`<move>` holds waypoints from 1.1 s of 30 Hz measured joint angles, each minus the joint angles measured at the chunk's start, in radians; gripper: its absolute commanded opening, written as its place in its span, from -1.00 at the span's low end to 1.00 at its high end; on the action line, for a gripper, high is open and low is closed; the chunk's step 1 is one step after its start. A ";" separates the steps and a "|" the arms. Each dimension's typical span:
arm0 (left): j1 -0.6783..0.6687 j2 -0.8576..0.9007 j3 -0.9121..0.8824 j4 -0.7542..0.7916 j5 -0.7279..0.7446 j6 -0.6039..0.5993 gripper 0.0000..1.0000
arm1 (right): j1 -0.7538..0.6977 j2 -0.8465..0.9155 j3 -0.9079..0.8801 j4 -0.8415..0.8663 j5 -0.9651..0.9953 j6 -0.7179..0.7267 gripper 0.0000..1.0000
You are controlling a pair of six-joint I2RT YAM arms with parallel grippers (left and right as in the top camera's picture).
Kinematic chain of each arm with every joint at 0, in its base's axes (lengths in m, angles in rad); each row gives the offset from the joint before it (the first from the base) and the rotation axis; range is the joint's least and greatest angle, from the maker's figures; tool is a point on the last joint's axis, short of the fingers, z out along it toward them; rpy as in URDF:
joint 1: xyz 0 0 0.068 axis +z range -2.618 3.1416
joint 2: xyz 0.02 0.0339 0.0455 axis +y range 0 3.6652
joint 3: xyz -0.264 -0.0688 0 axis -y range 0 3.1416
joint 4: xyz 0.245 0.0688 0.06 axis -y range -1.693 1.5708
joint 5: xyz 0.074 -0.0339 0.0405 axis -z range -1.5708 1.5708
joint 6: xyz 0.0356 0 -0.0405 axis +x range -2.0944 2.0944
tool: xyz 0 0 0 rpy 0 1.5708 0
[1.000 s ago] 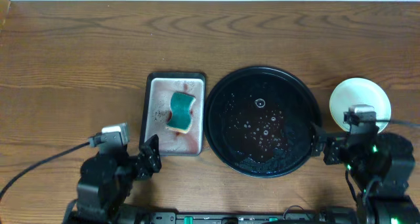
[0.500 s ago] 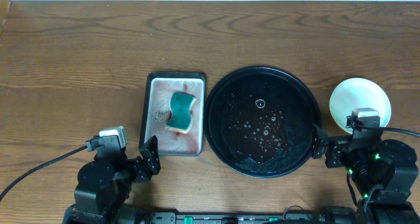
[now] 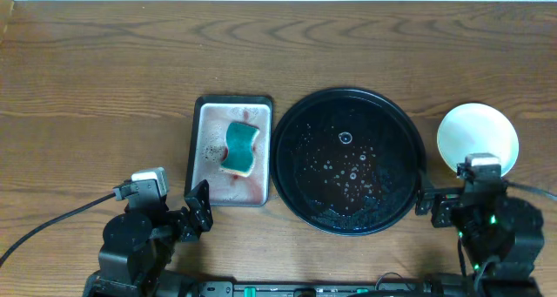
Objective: Clean dirty plates on tray and stack at the side
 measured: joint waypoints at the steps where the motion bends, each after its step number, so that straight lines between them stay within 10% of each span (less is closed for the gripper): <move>1: 0.000 0.000 0.000 0.000 0.000 0.000 0.67 | 0.004 -0.039 -0.035 0.051 -0.004 -0.002 0.99; 15: 0.000 0.000 0.000 0.000 -0.003 0.000 0.68 | 0.094 -0.317 -0.509 0.746 -0.017 0.003 0.98; 33: 0.000 0.000 0.000 0.000 -0.003 0.000 0.68 | 0.094 -0.352 -0.580 0.595 0.018 0.031 0.98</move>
